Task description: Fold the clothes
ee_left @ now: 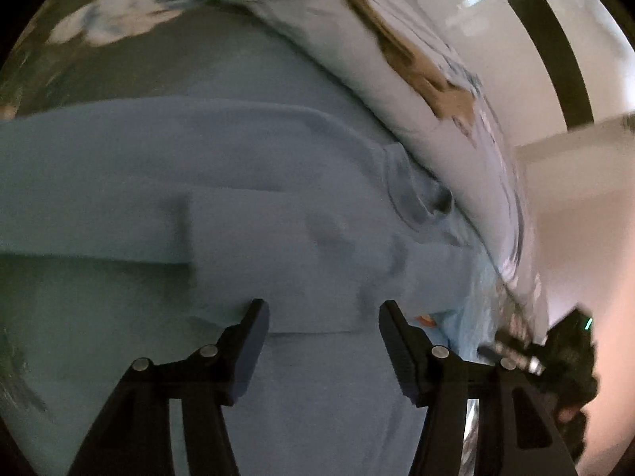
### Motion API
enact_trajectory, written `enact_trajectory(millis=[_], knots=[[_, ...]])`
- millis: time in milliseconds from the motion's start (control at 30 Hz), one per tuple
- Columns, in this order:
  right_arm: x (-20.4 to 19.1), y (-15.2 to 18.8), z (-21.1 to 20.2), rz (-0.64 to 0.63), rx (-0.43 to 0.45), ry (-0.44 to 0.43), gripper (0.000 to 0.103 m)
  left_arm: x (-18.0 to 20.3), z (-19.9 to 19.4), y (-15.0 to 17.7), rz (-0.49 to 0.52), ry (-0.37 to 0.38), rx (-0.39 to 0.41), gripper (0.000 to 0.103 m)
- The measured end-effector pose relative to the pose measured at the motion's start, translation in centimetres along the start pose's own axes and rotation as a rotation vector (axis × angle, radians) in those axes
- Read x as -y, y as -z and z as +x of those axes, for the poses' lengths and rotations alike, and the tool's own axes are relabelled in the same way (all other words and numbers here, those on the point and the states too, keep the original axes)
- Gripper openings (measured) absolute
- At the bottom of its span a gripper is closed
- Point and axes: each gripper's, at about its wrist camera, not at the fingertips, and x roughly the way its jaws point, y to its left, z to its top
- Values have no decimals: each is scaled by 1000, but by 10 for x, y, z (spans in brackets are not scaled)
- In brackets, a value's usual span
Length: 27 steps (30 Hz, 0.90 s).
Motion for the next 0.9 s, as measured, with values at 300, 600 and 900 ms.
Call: enact_trajectory(millis=[300,600,900], knots=[[24,-5,9,9,25,-26,46,-6,2,-13,-17,-39,67,0],[16,-20,14,-29,37,-38,46,44,-42,-62,194,-41,223,0],[37,-10,21,-11,17,-31,46,-15,-11,-55,45,-84,84,33]])
